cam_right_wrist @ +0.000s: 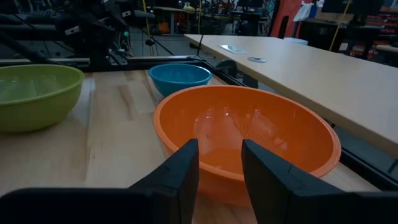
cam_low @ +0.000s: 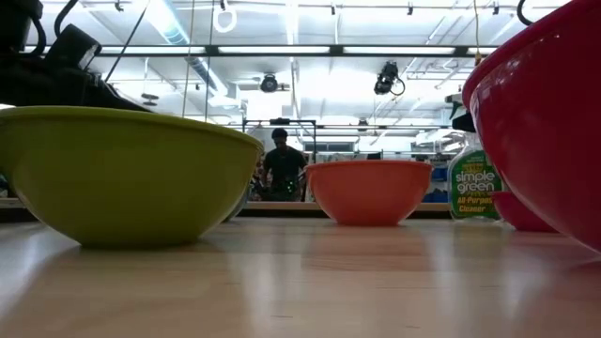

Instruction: Nest bowls inside each other

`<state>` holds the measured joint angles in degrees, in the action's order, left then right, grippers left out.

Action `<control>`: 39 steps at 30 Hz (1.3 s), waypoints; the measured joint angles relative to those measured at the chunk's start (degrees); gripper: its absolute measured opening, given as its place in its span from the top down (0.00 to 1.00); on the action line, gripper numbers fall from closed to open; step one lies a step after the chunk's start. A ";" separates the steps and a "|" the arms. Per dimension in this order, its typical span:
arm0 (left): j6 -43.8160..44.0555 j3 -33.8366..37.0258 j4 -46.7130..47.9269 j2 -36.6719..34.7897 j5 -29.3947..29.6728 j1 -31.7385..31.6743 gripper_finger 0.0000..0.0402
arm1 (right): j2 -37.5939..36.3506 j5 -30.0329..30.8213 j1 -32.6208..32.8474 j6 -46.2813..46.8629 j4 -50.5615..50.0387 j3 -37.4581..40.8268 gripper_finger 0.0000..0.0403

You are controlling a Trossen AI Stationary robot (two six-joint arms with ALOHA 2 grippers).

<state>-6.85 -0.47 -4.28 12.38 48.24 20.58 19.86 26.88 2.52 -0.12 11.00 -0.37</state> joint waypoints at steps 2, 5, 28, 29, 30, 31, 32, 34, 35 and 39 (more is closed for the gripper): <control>6.01 0.00 -3.24 -0.01 -1.55 0.01 0.61 | 0.00 0.00 -0.01 0.00 0.00 0.00 0.68; 15.65 -0.01 -10.38 -0.02 -1.99 -0.02 0.61 | -0.01 -0.01 -0.01 0.01 0.00 -0.01 0.68; 32.69 -0.11 -32.66 -0.04 -0.97 -1.77 0.61 | 0.00 0.03 -0.10 0.03 1.81 -0.01 0.68; 34.41 -0.11 -32.71 -0.04 -0.97 -1.77 0.61 | 0.00 -0.01 -0.10 0.04 3.02 0.00 0.68; 36.24 -0.13 -32.73 -0.04 -0.95 -1.77 0.61 | 0.00 -0.06 -0.10 0.05 4.35 0.00 0.68; 38.33 -0.15 -32.68 -0.04 -0.95 -1.77 0.61 | 0.00 -0.30 -0.10 0.06 5.85 -0.01 0.68; 40.46 -0.15 -32.71 -0.04 -0.95 -1.77 0.61 | 0.00 -0.56 -0.10 0.07 7.35 0.00 0.68; 44.67 -0.15 -32.73 -0.04 -0.95 -1.77 0.61 | 0.00 -1.82 -0.10 0.65 11.56 0.01 0.68; 46.47 -0.15 -32.69 -0.04 -0.93 -1.77 0.61 | 0.00 -2.87 -0.10 1.92 14.17 -0.01 0.68; 48.99 -0.18 -32.72 -0.02 -0.93 -1.77 0.61 | -0.04 -7.25 -0.10 12.40 24.94 0.00 0.68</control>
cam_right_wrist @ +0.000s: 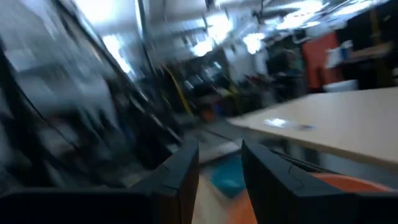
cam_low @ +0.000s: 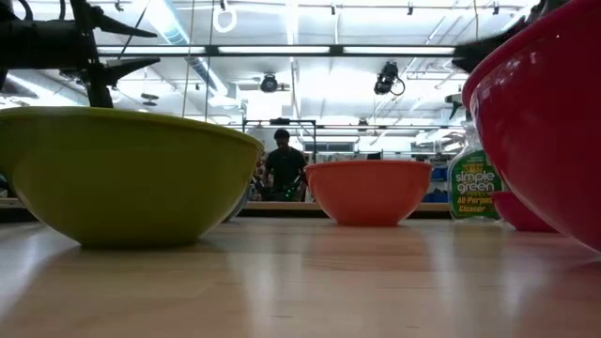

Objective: Nest bowls inside each other
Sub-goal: Stack the orange bowl on the red bowl

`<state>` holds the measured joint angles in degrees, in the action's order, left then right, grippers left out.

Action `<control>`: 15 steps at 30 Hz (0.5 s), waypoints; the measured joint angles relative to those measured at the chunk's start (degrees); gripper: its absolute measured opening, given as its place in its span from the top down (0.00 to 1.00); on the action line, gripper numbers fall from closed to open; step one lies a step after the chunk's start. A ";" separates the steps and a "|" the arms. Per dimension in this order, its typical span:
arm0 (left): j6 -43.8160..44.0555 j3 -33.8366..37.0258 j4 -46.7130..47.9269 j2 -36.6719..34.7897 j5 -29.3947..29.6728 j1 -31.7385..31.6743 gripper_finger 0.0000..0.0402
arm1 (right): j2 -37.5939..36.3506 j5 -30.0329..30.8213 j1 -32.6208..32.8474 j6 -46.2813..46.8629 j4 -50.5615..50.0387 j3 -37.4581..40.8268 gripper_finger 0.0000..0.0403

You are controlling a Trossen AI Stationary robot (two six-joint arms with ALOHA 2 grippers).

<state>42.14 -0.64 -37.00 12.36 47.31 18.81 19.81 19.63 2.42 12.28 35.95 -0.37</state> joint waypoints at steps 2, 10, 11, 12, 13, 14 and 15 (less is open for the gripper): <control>3.52 0.00 -0.45 0.12 0.02 0.00 0.61 | 0.04 -0.71 -0.02 2.51 3.96 -0.01 0.68; 4.09 -0.09 -7.10 2.32 -2.22 0.00 0.61 | 0.04 -1.48 -0.24 8.29 13.55 -0.01 0.68; 2.98 -0.09 -8.99 2.69 -3.11 0.00 0.61 | 0.04 -1.71 -0.24 9.04 15.36 0.00 0.68; 1.48 -0.09 -11.17 3.03 -3.76 0.00 0.61 | 0.04 -1.72 -0.24 10.15 17.19 -0.01 0.68; -0.33 -0.09 -13.71 3.44 -4.42 0.02 0.61 | 0.04 -1.72 -0.24 11.26 19.00 0.00 0.68; -2.34 -0.22 -16.16 3.90 -4.81 0.02 0.61 | 0.04 -1.70 -0.24 12.10 20.78 -0.01 0.68; -4.57 -0.72 -18.08 4.28 -4.94 0.02 0.61 | 0.04 -1.63 -0.24 12.63 22.42 -0.01 0.68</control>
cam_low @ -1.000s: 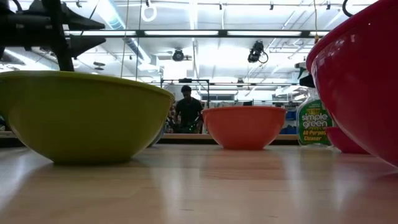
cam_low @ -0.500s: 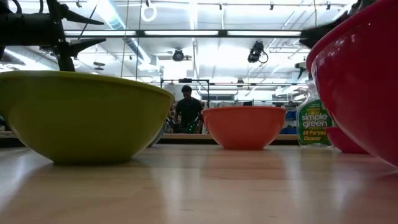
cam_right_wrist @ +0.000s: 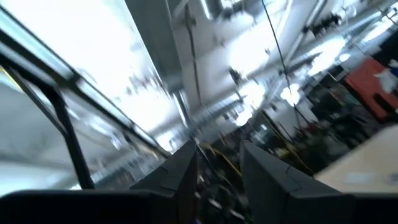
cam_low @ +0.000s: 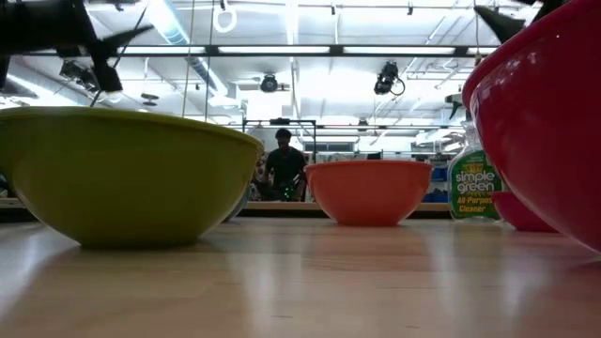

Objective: Nest bowls inside each other
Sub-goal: Stack the orange bowl on the red bowl

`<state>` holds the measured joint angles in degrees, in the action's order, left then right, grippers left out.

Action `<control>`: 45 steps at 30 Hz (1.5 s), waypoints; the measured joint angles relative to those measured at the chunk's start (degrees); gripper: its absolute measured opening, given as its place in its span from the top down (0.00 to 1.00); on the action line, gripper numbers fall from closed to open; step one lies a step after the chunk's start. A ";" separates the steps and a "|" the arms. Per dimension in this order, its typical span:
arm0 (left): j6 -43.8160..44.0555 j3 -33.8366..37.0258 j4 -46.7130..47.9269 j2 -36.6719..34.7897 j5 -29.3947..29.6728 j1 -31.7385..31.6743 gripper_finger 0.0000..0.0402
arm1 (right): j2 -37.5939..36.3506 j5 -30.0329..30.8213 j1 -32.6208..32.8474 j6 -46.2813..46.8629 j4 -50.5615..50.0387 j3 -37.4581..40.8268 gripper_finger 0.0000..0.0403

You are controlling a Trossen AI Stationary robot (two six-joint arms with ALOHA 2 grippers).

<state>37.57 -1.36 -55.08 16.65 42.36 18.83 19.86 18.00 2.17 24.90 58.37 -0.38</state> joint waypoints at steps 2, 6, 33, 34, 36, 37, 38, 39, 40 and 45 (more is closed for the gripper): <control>-4.09 -1.98 -2.04 0.65 -0.06 0.00 0.61 | -0.04 0.12 0.00 0.43 1.52 -0.21 0.68; -14.35 -8.87 -1.60 2.41 -0.08 -0.02 0.61 | 0.47 0.18 0.00 -0.87 0.78 -2.46 0.68; -5.49 -46.62 62.59 21.19 5.88 0.04 0.40 | 32.15 -3.21 -3.50 2.76 -47.46 -41.88 0.71; -5.13 -46.62 62.61 21.61 5.50 0.04 0.40 | 33.00 -4.08 -3.98 2.56 -47.73 -42.52 0.71; -4.39 -46.62 62.59 22.73 4.68 0.04 0.40 | 34.75 -5.41 -5.00 3.41 -50.11 -43.90 0.71; -3.86 -46.62 62.60 23.51 4.65 0.04 0.40 | 35.81 -5.55 -5.42 3.91 -51.95 -44.84 0.71; -3.03 -46.62 62.61 24.23 4.59 0.04 0.40 | 36.94 -5.53 -5.81 4.36 -54.14 -45.93 0.71; -2.09 -46.62 62.72 25.02 4.47 0.04 0.40 | 38.15 -5.38 -6.14 4.48 -57.13 -47.32 0.71; -1.09 -46.62 62.70 25.71 4.31 0.04 0.40 | 39.34 -4.88 -6.51 4.48 -60.68 -48.95 0.71; 3.12 -46.62 63.99 28.79 -0.24 0.04 0.40 | 46.85 1.60 -8.75 4.95 -80.99 -59.74 0.71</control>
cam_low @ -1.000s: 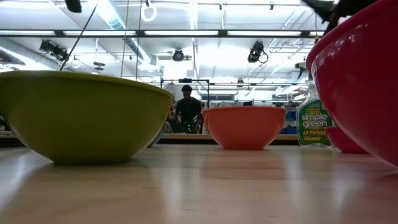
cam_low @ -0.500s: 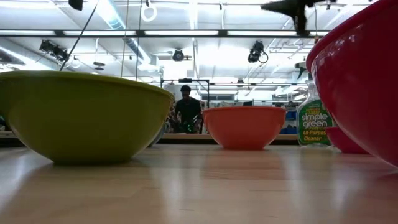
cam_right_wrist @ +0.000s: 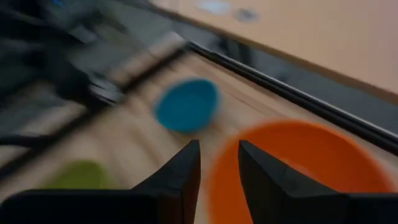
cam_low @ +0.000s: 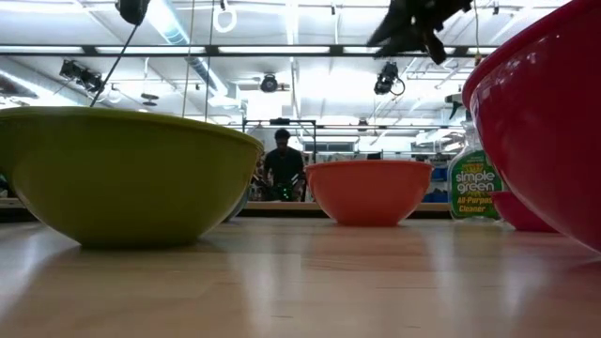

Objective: Nest bowls inside each other
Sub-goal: Stack the orange bowl on the red bowl

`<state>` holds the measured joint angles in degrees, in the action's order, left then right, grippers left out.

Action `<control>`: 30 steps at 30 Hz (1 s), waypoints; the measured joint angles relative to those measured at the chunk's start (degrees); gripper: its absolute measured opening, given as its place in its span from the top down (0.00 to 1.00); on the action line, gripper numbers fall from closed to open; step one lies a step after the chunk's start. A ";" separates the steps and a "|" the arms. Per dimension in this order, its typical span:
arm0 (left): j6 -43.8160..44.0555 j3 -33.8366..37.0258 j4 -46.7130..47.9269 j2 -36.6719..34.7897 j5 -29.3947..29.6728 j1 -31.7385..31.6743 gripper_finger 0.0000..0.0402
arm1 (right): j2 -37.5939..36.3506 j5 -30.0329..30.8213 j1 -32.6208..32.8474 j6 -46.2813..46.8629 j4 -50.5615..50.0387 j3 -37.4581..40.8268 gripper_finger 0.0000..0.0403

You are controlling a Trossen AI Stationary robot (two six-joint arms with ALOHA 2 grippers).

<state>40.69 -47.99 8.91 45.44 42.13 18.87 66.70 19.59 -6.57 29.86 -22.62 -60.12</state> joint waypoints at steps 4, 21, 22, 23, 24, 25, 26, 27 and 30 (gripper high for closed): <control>4.05 0.02 4.70 0.73 -3.13 0.00 0.40 | 7.02 1.49 -3.06 -0.95 -15.07 -8.10 0.70; 5.14 0.04 13.18 0.69 -3.21 -5.55 0.40 | 20.50 -12.08 -22.93 2.62 -35.12 -10.45 0.43; 4.98 0.04 13.18 0.69 -3.19 -6.01 0.40 | 20.75 -12.28 -23.38 1.89 -34.66 -10.45 0.43; 4.98 0.04 13.18 0.69 -3.19 -6.44 0.40 | 21.11 -12.31 -23.63 1.39 -33.96 -10.45 0.43; 4.98 0.04 13.18 0.69 -3.19 -6.96 0.40 | 21.32 -12.51 -23.91 1.05 -33.30 -10.45 0.44; 4.97 0.04 13.20 0.69 -3.21 -7.45 0.40 | 21.58 -12.63 -24.43 0.56 -33.21 -10.39 0.44; 4.98 0.07 13.24 0.69 -3.19 -7.92 0.40 | 22.15 -12.56 -24.78 0.26 -33.18 -10.23 0.45; 4.97 0.07 13.25 0.69 -3.17 -8.37 0.40 | 22.46 -12.44 -25.14 0.13 -32.98 -10.04 0.45; 3.83 0.09 13.46 0.71 -3.11 -9.59 0.40 | 23.49 -13.14 -26.40 -1.52 -31.00 -8.93 0.47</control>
<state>44.52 -47.90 22.37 46.15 39.02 9.28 90.20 6.45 -32.97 28.34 -53.62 -69.05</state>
